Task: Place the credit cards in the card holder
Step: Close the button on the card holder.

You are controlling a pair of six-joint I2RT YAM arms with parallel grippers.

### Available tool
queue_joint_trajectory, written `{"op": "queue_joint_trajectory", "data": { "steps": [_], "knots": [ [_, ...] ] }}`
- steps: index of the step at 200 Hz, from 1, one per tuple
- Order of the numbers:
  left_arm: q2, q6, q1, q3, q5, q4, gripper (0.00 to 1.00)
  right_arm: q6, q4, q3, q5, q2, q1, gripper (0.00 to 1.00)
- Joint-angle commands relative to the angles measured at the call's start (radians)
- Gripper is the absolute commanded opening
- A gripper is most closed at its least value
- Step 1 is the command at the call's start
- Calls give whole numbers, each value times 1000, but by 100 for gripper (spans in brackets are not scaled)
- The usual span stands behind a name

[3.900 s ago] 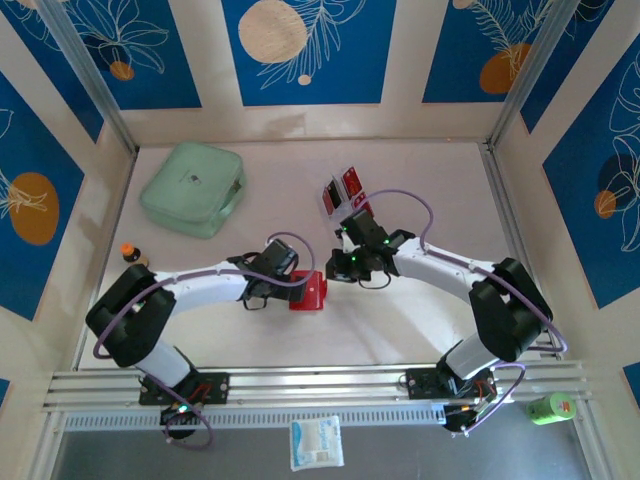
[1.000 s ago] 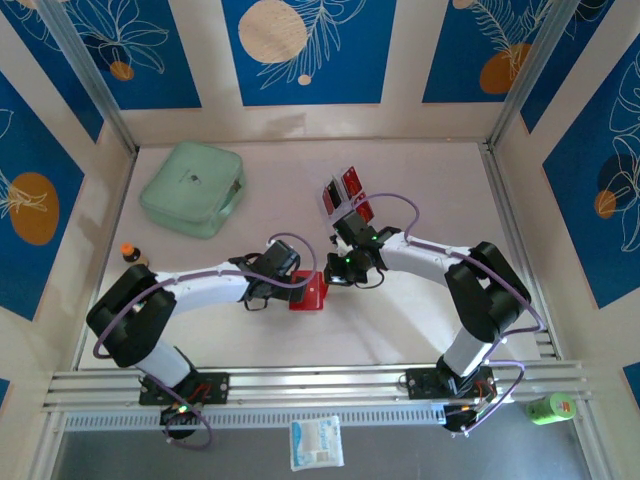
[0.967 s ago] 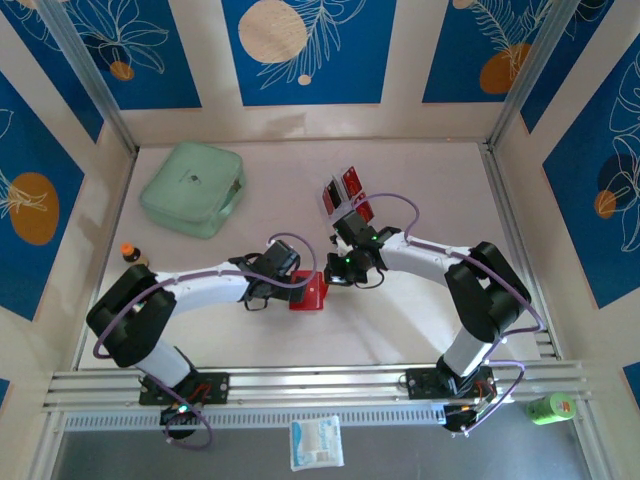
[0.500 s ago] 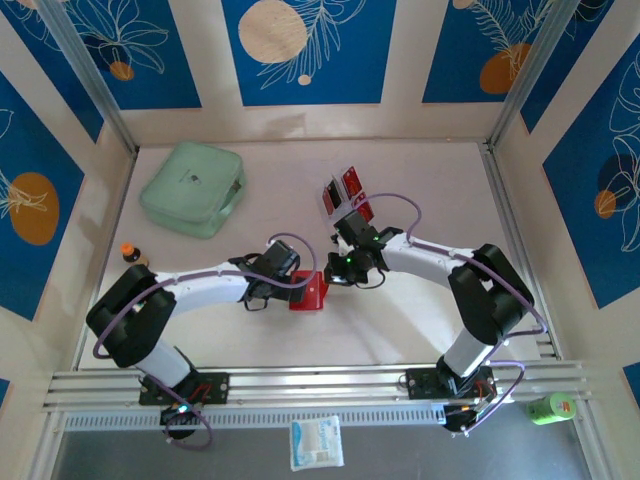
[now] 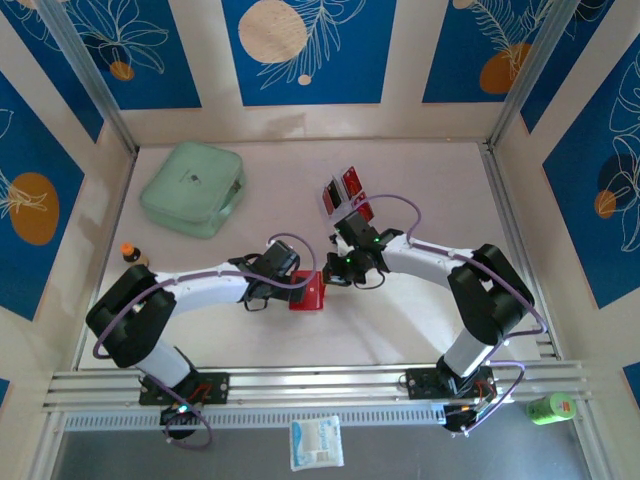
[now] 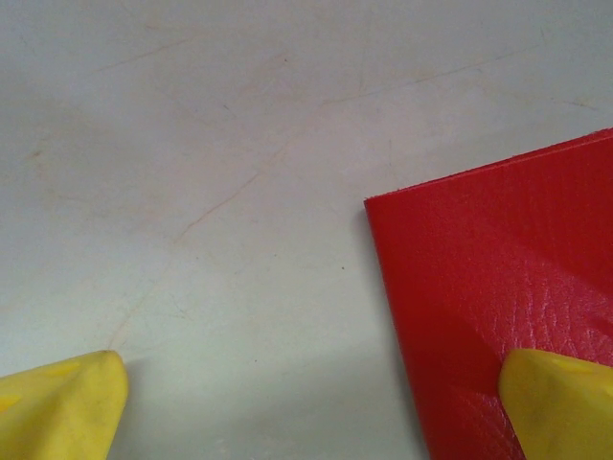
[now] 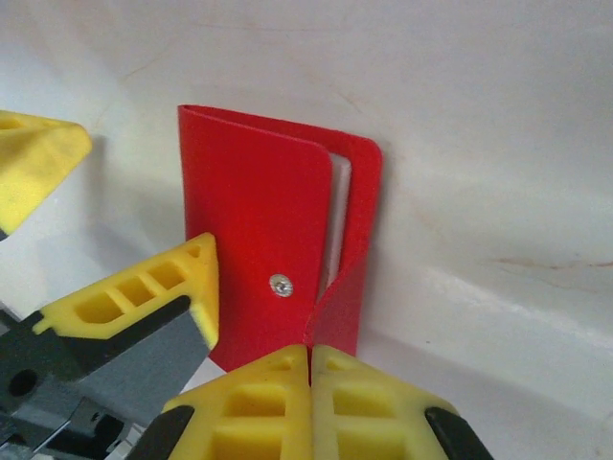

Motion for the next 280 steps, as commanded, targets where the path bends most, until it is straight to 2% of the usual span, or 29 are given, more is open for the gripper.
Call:
{"op": "queue_joint_trajectory", "data": {
  "steps": [1, 73, 194, 280],
  "knots": [
    [3, 9, -13, -31, -3, -24, 100, 14, 14, 11, -48, 21, 19, 0],
    [-5, 3, -13, -42, -3, -11, 100, 31, 31, 39, -46, 82, 67, 0],
    [-8, -13, -13, -60, 7, 10, 100, 46, 43, 68, -43, 128, 69, 0],
    [-63, -7, -1, -20, 24, -7, 100, 50, 53, 13, -31, 142, 64, 0]
  ]
}}
